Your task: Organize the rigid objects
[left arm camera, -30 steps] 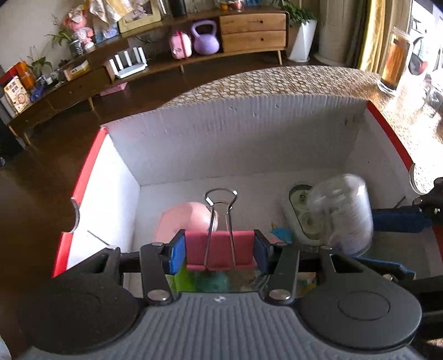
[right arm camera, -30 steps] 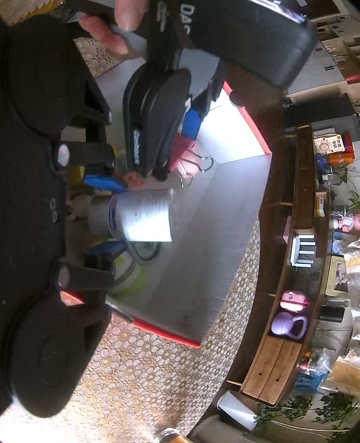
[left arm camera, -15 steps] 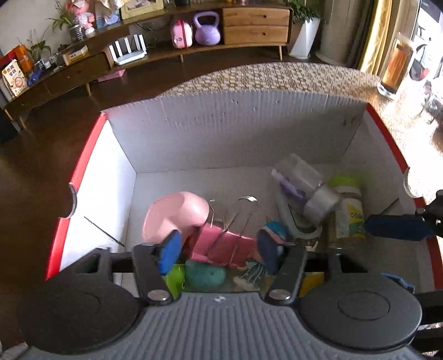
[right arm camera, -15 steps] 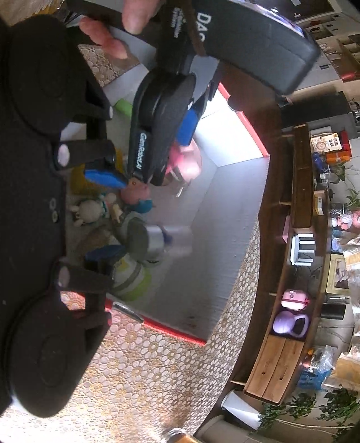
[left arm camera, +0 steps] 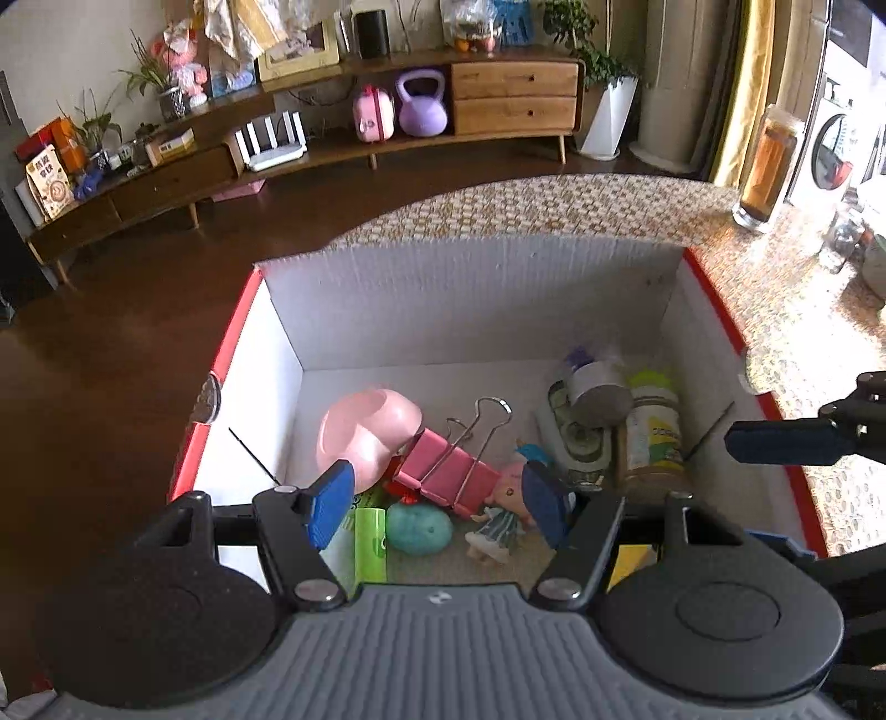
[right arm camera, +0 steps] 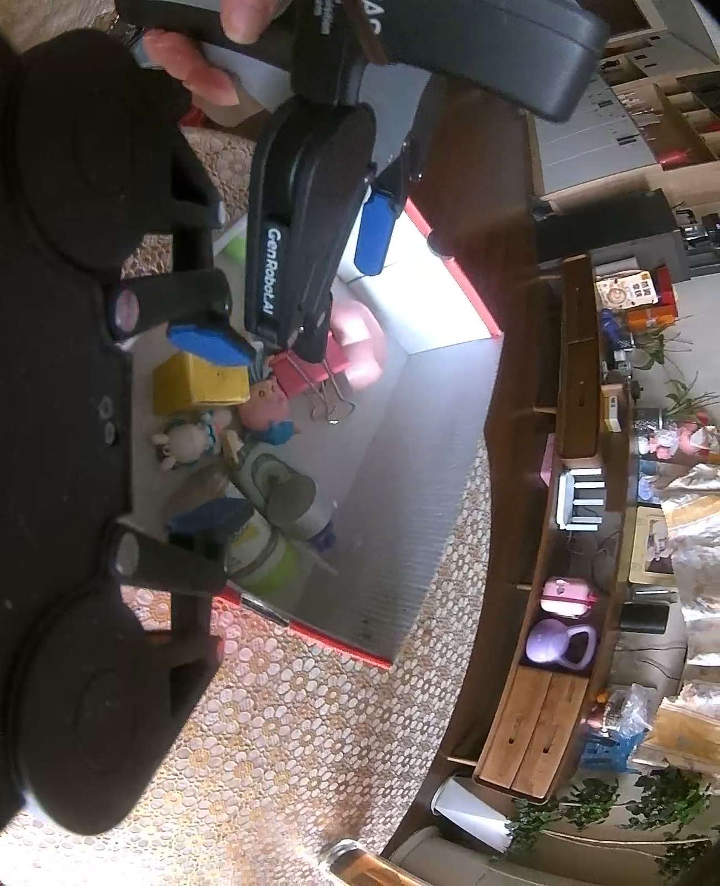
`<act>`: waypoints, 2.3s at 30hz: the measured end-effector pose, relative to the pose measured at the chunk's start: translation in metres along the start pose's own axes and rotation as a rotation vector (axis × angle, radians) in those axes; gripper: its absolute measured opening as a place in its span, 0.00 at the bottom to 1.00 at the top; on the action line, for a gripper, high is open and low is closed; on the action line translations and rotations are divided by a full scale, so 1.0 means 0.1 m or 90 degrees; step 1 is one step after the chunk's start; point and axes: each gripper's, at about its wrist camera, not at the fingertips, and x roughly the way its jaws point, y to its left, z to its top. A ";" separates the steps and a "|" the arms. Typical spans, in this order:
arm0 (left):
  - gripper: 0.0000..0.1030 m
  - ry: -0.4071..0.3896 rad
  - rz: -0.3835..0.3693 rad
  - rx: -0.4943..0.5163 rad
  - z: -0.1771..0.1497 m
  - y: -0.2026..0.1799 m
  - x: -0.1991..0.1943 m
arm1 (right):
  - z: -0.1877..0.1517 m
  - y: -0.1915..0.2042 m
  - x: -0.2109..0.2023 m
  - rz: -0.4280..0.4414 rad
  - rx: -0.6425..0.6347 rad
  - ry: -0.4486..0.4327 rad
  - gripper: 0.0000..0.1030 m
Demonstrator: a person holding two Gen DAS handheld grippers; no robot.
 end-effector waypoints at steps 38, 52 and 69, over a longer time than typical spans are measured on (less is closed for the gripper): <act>1.00 -0.191 0.008 -0.079 -0.66 -0.16 -1.39 | -0.60 -0.13 -1.29 0.049 0.030 -0.227 1.00; 1.00 -0.207 0.011 -0.075 -0.83 -0.37 -1.44 | -0.75 -0.24 -1.35 0.055 0.045 -0.238 1.00; 1.00 -0.199 0.003 -0.090 -0.85 -0.32 -1.43 | -0.81 -0.24 -1.32 0.056 0.051 -0.224 1.00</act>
